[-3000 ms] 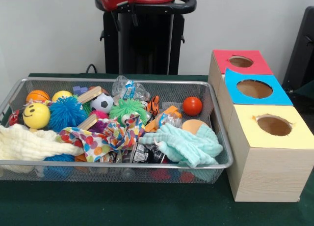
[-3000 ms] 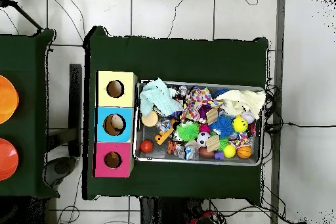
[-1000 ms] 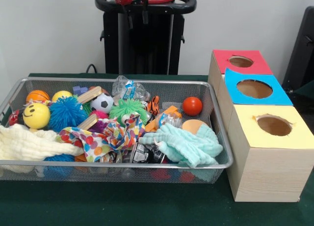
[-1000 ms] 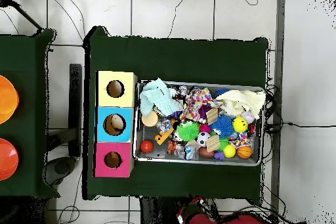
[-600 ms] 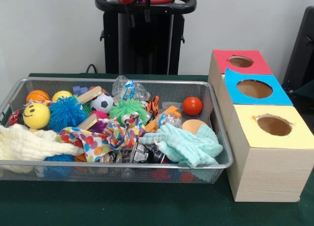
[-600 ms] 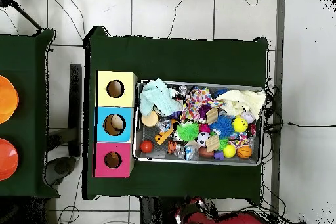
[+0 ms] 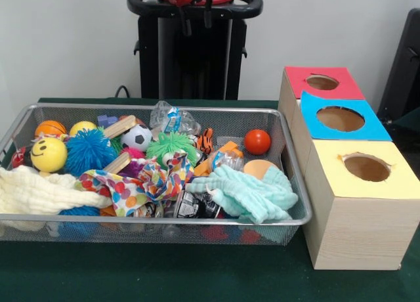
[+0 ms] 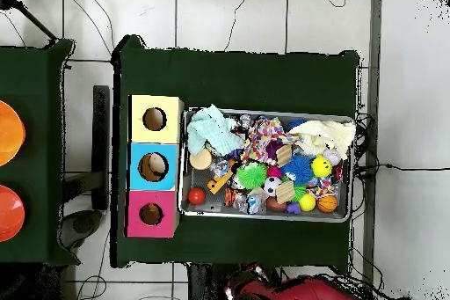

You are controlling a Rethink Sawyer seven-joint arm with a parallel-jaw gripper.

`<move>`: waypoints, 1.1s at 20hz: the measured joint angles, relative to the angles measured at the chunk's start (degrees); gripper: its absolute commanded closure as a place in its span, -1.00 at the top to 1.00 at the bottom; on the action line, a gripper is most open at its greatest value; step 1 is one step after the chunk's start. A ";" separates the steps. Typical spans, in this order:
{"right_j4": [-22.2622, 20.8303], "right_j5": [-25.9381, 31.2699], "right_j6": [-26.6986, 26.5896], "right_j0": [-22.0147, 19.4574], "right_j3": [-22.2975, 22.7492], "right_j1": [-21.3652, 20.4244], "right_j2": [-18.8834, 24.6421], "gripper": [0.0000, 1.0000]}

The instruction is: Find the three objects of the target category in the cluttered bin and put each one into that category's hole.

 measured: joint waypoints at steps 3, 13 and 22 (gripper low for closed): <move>0.36 0.05 0.00 0.31 -0.20 -0.01 0.00 1.00; 0.55 0.04 0.00 -8.07 0.98 -0.39 3.23 1.00; -7.23 -6.42 0.00 -24.18 2.02 -0.45 7.61 1.00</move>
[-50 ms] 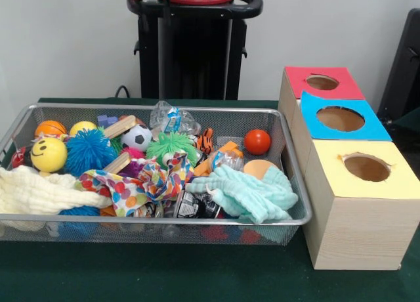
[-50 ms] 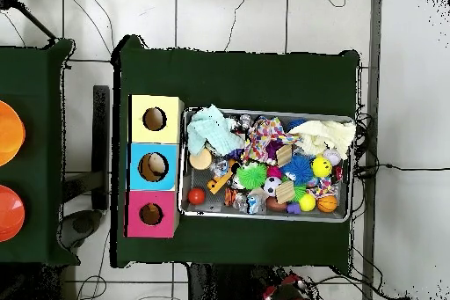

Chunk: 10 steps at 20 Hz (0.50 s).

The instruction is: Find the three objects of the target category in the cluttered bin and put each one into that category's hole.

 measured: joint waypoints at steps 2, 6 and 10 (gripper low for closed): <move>-2.90 -2.21 0.00 -3.08 -0.44 0.02 0.57 1.00; -7.59 -3.43 0.00 -7.46 -1.05 0.37 1.37 1.00; -14.80 -3.41 0.00 -11.72 -1.27 1.48 2.02 1.00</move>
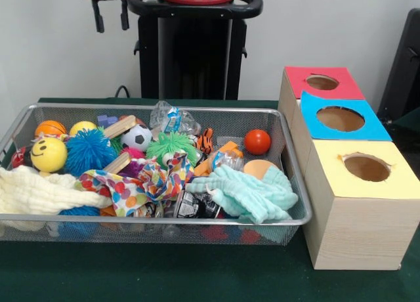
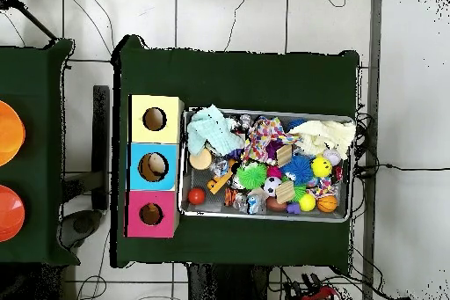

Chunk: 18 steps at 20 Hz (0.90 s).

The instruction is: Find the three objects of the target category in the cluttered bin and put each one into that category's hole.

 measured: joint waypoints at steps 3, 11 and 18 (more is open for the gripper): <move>-3.73 0.08 0.00 -1.79 -0.02 0.84 0.16 1.00; -7.84 2.71 0.00 -3.28 0.39 2.32 0.41 1.00; -8.77 4.95 0.00 -4.96 0.55 2.55 1.09 1.00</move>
